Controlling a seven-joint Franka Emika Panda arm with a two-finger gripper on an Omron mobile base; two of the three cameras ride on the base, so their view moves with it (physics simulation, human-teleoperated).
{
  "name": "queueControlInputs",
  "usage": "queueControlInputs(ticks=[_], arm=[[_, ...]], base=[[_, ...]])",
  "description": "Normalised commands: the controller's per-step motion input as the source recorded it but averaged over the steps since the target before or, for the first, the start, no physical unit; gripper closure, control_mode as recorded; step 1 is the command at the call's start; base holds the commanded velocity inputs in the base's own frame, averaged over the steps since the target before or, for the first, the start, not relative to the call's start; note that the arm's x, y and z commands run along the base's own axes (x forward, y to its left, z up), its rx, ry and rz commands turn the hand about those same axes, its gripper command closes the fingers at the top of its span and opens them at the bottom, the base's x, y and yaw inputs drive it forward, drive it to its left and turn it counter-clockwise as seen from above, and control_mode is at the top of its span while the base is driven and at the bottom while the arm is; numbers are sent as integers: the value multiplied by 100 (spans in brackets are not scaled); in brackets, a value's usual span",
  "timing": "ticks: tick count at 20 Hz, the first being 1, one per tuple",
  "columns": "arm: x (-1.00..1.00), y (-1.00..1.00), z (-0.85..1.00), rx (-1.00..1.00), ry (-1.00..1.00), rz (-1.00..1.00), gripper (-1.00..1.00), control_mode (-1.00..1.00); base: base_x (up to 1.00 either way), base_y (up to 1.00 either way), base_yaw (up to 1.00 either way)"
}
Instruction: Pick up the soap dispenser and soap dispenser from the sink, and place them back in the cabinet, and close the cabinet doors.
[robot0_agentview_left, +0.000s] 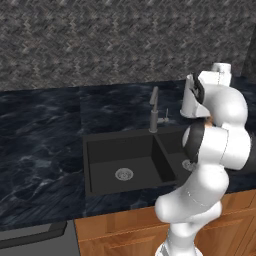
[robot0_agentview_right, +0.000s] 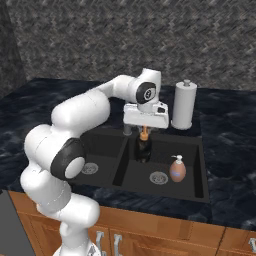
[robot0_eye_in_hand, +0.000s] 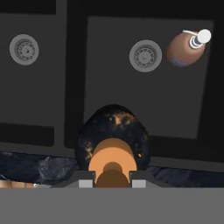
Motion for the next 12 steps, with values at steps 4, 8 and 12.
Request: queueControlInputs(ticks=[4,8,12], arm=[[-25,52,56,-4,0,1,100,-100],[-32,33,48,-1,0,3,100,-100],[-29,24,37,0,0,2,100,-100]], base=[[0,0,0],[0,0,0],[0,0,0]])
